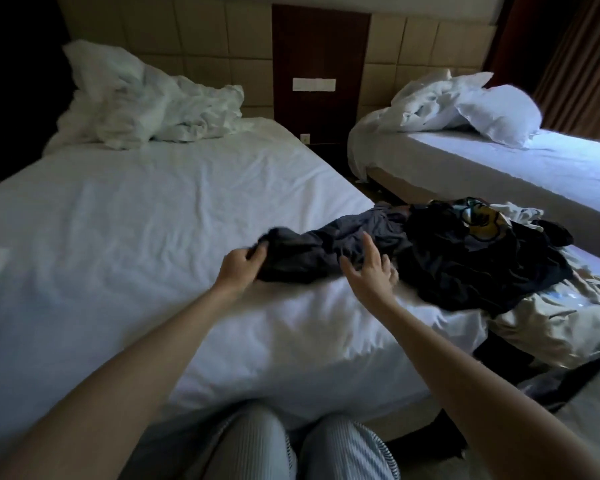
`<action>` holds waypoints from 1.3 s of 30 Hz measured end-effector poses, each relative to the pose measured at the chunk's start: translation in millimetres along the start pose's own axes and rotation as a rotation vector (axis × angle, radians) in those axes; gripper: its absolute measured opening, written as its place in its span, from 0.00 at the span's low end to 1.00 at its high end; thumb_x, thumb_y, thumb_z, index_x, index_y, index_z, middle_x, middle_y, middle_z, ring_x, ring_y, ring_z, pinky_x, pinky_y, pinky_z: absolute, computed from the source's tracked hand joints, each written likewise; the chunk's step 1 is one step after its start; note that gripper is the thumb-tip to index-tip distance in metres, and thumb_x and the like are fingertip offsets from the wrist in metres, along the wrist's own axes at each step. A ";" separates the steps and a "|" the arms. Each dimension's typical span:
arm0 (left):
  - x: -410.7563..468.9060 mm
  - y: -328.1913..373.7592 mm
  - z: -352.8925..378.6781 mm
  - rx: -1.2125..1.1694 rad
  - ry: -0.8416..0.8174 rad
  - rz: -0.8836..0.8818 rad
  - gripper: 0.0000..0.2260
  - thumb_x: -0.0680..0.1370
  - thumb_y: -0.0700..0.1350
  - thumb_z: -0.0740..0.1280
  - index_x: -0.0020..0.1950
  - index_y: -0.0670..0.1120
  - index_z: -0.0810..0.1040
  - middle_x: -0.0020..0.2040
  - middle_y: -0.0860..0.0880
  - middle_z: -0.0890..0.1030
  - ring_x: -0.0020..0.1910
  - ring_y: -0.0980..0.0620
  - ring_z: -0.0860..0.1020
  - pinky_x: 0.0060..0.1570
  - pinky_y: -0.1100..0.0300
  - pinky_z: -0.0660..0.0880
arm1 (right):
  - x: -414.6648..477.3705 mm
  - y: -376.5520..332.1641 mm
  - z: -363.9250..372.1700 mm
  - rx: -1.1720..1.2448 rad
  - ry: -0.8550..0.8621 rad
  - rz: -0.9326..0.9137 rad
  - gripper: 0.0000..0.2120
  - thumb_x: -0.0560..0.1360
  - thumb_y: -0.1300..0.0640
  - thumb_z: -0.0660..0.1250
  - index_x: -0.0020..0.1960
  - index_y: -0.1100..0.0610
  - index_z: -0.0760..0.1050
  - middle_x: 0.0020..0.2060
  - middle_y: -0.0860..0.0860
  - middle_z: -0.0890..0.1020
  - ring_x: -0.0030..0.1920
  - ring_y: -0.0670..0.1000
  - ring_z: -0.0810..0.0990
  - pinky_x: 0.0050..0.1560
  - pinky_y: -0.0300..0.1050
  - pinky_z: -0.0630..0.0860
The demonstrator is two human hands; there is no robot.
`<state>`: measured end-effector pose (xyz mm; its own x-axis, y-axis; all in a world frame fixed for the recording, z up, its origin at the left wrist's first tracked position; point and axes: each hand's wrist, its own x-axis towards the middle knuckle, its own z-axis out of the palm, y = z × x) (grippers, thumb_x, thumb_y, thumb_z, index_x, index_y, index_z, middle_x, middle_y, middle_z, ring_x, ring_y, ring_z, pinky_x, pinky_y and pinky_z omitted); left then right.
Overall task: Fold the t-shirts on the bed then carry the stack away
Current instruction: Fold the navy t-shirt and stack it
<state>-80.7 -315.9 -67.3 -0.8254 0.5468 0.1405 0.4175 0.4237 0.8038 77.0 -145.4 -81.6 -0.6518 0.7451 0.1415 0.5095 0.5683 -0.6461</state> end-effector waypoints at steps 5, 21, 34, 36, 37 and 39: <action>-34.7 -48.4 -37.2 0.286 -0.195 0.073 0.24 0.78 0.58 0.61 0.28 0.45 0.60 0.26 0.48 0.64 0.26 0.53 0.64 0.29 0.58 0.56 | -1.2 -21.4 46.2 -0.263 -0.275 -0.016 0.23 0.77 0.39 0.58 0.70 0.45 0.66 0.74 0.48 0.60 0.76 0.56 0.47 0.72 0.58 0.43; -27.2 42.6 32.1 0.254 -0.518 0.217 0.24 0.78 0.57 0.62 0.69 0.45 0.68 0.67 0.43 0.72 0.66 0.44 0.70 0.64 0.50 0.68 | -92.0 -32.5 33.1 0.325 -0.034 -0.283 0.12 0.77 0.63 0.62 0.36 0.60 0.78 0.25 0.47 0.76 0.27 0.46 0.72 0.28 0.42 0.63; -42.3 35.6 -7.6 -0.363 -0.446 0.116 0.09 0.81 0.41 0.60 0.47 0.41 0.79 0.42 0.49 0.80 0.41 0.58 0.75 0.47 0.64 0.70 | -21.9 36.6 -14.1 -0.138 -0.033 -0.141 0.29 0.75 0.60 0.65 0.73 0.55 0.60 0.69 0.57 0.68 0.66 0.59 0.68 0.61 0.48 0.65; -47.6 25.9 -39.0 -0.314 -0.534 0.009 0.10 0.80 0.44 0.61 0.44 0.43 0.80 0.43 0.50 0.81 0.43 0.57 0.77 0.51 0.64 0.71 | -7.9 32.8 -15.5 -0.301 -0.074 -0.167 0.36 0.75 0.55 0.66 0.76 0.50 0.50 0.74 0.53 0.58 0.72 0.59 0.59 0.67 0.52 0.60; -51.3 22.4 -50.6 -0.253 -0.575 -0.075 0.13 0.79 0.49 0.62 0.41 0.45 0.81 0.42 0.50 0.82 0.42 0.57 0.78 0.52 0.64 0.70 | -1.9 31.3 -14.6 -0.382 -0.115 -0.181 0.36 0.76 0.53 0.66 0.76 0.46 0.49 0.75 0.51 0.55 0.74 0.57 0.54 0.69 0.52 0.56; -54.9 19.2 -63.1 0.004 -0.624 -0.146 0.22 0.77 0.60 0.60 0.36 0.45 0.80 0.39 0.48 0.81 0.40 0.54 0.77 0.54 0.60 0.69 | 7.2 29.6 -11.1 -0.564 -0.202 -0.265 0.27 0.77 0.49 0.63 0.74 0.43 0.57 0.76 0.47 0.54 0.75 0.54 0.49 0.71 0.52 0.49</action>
<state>-51.4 -383.3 -23.1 -0.4979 0.8004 -0.3339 0.3201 0.5274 0.7870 93.7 -119.4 -91.4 -0.8604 0.5058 0.0623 0.4979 0.8604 -0.1088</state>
